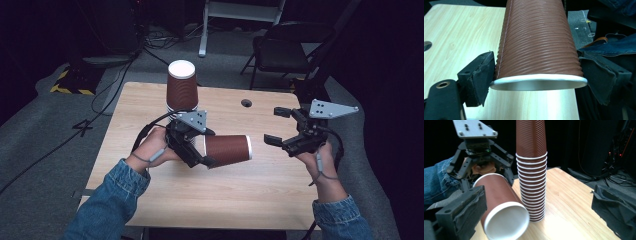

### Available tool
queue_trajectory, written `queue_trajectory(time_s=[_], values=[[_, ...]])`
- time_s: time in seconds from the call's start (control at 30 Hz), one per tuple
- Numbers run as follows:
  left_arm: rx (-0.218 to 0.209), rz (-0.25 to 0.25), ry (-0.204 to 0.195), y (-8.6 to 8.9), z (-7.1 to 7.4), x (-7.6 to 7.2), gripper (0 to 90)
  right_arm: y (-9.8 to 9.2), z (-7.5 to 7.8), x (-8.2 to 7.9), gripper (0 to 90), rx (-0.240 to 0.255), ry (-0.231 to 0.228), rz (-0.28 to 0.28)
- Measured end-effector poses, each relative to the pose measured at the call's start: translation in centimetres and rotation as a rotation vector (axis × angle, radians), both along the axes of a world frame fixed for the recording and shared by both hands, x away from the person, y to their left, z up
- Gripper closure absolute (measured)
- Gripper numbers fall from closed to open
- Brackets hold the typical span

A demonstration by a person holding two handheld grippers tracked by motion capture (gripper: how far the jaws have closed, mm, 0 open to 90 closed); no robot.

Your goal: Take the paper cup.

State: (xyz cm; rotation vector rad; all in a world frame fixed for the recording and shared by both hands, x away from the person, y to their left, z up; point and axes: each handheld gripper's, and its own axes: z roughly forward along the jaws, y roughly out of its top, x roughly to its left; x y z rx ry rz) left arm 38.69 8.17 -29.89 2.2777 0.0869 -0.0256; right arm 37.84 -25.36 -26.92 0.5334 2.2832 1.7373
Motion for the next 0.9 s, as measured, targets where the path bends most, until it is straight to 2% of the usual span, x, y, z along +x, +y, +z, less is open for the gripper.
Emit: queue_trajectory(time_s=[0.1, 0.23, 0.27, 0.3, 0.57, 0.63, 0.77, 0.9], values=[[-0.003, 0.002, 0.006, -0.1, -0.7, 0.0, 15.6, 0.4, -0.1, -0.2, 0.2, -0.023, 0.006, 0.028], [0.001, -0.001, 0.016, -0.4, -1.5, 0.1, 15.8, 1.6, -0.2, -0.7, 0.2, -0.087, 0.01, 0.078], [0.001, -0.001, 0.016, -0.4, -1.5, 0.1, 15.9, 1.6, -0.2, -0.7, 0.2, -0.087, 0.01, 0.078], [0.015, 0.002, 0.015, -0.6, -1.8, 0.1, 15.9, 2.3, -0.3, -0.8, 0.2, -0.122, 0.013, 0.103], [0.05, -0.001, 0.008, -1.2, -2.8, -0.1, 16.0, 4.6, -1.0, -1.1, 0.2, -0.234, 0.037, 0.185], [0.062, -0.005, 0.005, -1.3, -3.1, -0.1, 16.0, 4.8, -1.2, -1.1, 0.2, -0.245, 0.042, 0.191], [0.079, -0.01, 0.014, -1.6, -3.6, -0.2, 16.0, 6.1, -2.1, -1.1, 0.2, -0.333, 0.062, 0.232], [0.09, -0.018, 0.016, -1.9, -4.0, -0.2, 15.9, 7.0, -2.8, -1.0, 0.2, -0.388, 0.075, 0.25]])
